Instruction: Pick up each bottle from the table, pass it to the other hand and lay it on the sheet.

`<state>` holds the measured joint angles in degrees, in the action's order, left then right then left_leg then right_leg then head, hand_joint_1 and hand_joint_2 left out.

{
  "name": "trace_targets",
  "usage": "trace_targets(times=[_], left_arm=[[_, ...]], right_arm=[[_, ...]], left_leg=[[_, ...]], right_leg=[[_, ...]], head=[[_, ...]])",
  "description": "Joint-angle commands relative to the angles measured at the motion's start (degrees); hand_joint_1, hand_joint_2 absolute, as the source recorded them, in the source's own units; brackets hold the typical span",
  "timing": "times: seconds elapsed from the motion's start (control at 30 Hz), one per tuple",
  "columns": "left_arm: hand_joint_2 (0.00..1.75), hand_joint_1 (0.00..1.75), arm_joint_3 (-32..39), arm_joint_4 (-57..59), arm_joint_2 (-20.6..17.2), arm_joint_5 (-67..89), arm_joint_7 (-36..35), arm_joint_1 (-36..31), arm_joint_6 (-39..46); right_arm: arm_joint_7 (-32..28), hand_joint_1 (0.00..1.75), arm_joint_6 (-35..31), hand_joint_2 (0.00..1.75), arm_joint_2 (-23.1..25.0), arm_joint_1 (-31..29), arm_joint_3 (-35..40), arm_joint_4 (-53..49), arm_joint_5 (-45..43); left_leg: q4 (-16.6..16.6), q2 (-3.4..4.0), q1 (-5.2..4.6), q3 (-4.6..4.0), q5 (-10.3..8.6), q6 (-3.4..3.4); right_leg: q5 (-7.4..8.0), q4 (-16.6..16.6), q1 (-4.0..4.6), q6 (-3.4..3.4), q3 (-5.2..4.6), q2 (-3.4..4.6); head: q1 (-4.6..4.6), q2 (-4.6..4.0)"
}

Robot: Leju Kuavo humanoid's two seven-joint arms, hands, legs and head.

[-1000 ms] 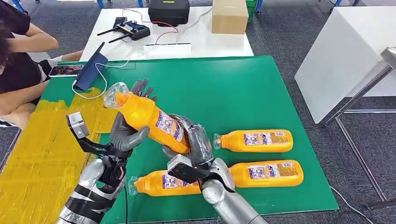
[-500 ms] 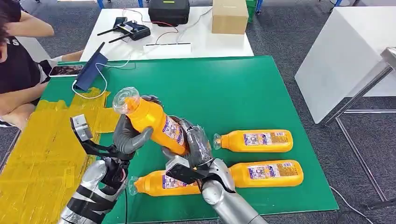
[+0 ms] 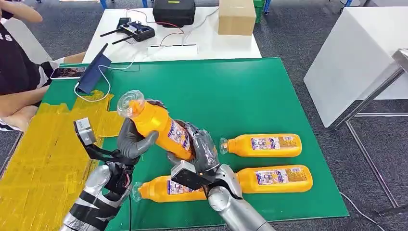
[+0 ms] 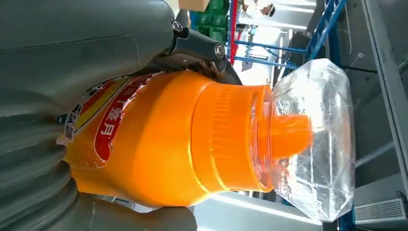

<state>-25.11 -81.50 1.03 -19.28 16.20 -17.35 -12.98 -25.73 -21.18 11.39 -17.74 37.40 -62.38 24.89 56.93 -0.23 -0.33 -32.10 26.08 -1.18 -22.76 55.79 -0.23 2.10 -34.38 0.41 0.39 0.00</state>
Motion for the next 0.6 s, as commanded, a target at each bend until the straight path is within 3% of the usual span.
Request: trace_targets(times=[0.03, 0.1, 0.13, 0.17, 0.2, 0.37, 0.6], left_arm=[[1.75, 1.75, -4.05, 3.98, 0.43, 0.44, -0.66, -1.9, -0.04], [1.75, 1.75, -3.87, 3.63, 0.4, 1.13, -0.56, -2.06, 0.86], [1.75, 1.75, -3.42, 3.13, 0.3, 1.48, -0.33, -2.1, 1.54], [1.75, 1.75, -2.82, 2.53, 0.21, 1.88, -0.09, -2.04, 2.45], [1.75, 1.75, -2.2, 1.82, 0.0, 2.37, 0.11, -2.01, 3.38], [1.75, 1.75, 3.94, -2.81, -1.16, 9.25, 2.16, -1.5, 13.13], [1.75, 1.75, 4.26, -3.04, -1.16, 9.24, 2.0, -1.42, 13.18]], right_arm=[[-0.04, 1.75, 0.18, 1.75, -0.58, -2.61, 2.49, 2.73, -0.26], [-0.08, 1.73, -0.1, 1.75, -0.72, -2.53, 2.15, 2.23, -0.56], [-0.16, 1.59, -0.37, 1.75, -0.88, -2.31, 1.61, 1.57, -1.03], [-0.32, 1.19, -0.64, 1.75, -1.09, -2.02, 1.08, 0.73, -1.44], [-0.47, 0.0, -1.08, 1.75, -1.34, -1.62, 0.49, -0.36, -1.8], [-0.79, 0.0, -0.36, 1.75, -3.56, 2.11, -3.0, -11.24, -5.7], [-0.48, 0.0, -0.05, 1.75, -3.77, 2.52, -3.05, -12.25, -5.86]], left_leg=[[-0.03, -0.03, 0.02, 0.09, 0.02, 0.05], [-0.02, -0.04, 0.04, 0.13, 0.04, 0.06], [-0.01, -0.05, 0.06, 0.21, 0.08, 0.08], [-0.01, -0.05, 0.04, 0.14, 0.05, 0.06], [0.01, -0.06, 0.08, 0.26, 0.11, 0.1], [0.07, -0.05, 0.09, 0.18, 0.14, 0.11], [0.01, -0.04, 0.06, 0.15, 0.07, 0.08]], right_leg=[[-0.03, -0.04, 0.02, -0.01, 0.11, -0.06], [-0.05, -0.03, 0.04, -0.02, 0.16, -0.08], [-0.08, -0.03, 0.06, -0.03, 0.24, -0.09], [-0.06, -0.03, 0.04, -0.02, 0.17, -0.09], [-0.11, -0.03, 0.08, -0.03, 0.3, -0.12], [-0.14, 0.03, 0.09, -0.03, 0.22, -0.11], [-0.07, -0.02, 0.06, -0.02, 0.19, -0.09]], head=[[-0.02, 0.0], [-0.02, 0.0], [0.0, 0.0], [0.0, 0.0], [-0.02, 0.0], [0.0, 0.0], [0.0, 0.0]])
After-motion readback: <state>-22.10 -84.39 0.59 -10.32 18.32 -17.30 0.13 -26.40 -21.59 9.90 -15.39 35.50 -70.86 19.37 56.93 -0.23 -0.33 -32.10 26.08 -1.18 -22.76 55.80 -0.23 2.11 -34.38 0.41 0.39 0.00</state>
